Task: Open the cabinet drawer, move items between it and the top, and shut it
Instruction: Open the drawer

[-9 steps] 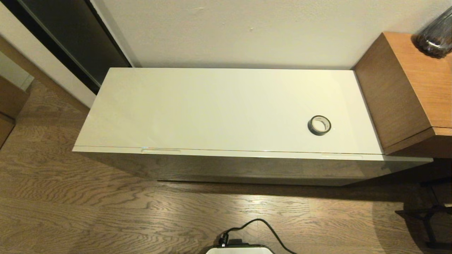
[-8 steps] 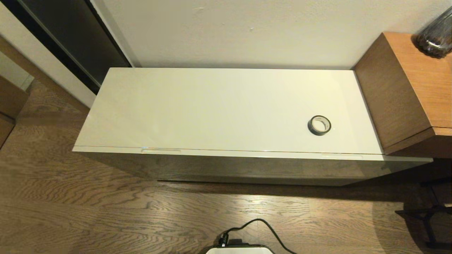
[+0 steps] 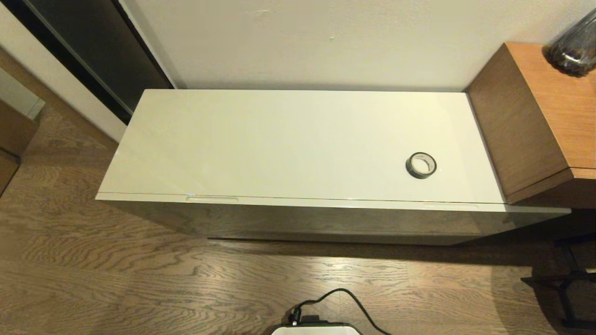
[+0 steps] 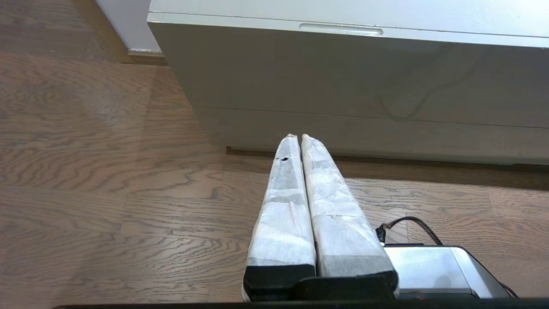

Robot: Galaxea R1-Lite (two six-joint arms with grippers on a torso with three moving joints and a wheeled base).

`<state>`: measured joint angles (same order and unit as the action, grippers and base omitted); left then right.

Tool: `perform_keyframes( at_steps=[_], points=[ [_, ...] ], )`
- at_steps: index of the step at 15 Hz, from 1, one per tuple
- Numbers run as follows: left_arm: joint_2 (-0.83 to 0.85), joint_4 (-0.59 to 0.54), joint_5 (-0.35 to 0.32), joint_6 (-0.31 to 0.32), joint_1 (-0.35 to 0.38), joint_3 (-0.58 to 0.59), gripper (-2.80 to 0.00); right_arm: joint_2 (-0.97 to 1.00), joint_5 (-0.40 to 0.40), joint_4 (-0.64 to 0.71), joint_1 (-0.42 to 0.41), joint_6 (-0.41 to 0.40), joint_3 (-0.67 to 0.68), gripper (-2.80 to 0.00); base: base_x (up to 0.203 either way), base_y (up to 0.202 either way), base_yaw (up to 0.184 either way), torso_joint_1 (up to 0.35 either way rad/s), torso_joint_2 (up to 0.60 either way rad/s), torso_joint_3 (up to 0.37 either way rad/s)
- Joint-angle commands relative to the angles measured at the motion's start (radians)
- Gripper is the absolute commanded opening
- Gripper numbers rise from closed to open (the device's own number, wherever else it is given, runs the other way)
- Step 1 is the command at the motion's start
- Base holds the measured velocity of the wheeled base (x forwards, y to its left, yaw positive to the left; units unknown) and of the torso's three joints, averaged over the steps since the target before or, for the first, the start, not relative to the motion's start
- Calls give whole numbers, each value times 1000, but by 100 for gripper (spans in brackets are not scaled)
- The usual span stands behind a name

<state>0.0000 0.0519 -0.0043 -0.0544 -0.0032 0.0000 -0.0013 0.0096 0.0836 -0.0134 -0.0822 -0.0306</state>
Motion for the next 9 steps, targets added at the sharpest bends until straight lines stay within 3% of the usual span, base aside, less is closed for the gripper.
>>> perform_keyframes(
  at_steps=[1, 4, 7, 9],
  points=[
    [2, 0, 0, -1, 0, 0, -280, 0, 7, -9, 1, -13, -2, -280, 0, 0, 0, 0, 0, 0],
    [2, 0, 0, -1, 0, 0, -280, 86, 30, 53, 0, -5, -199, -280, 0, 0, 0, 0, 0, 0],
    [2, 0, 0, -1, 0, 0, -280, 386, 67, 183, 0, 86, -507, -280, 0, 0, 0, 0, 0, 0],
    [2, 0, 0, -1, 0, 0, -280, 582, 73, 294, -1, 126, -620, -280, 0, 0, 0, 0, 0, 0]
  ],
)
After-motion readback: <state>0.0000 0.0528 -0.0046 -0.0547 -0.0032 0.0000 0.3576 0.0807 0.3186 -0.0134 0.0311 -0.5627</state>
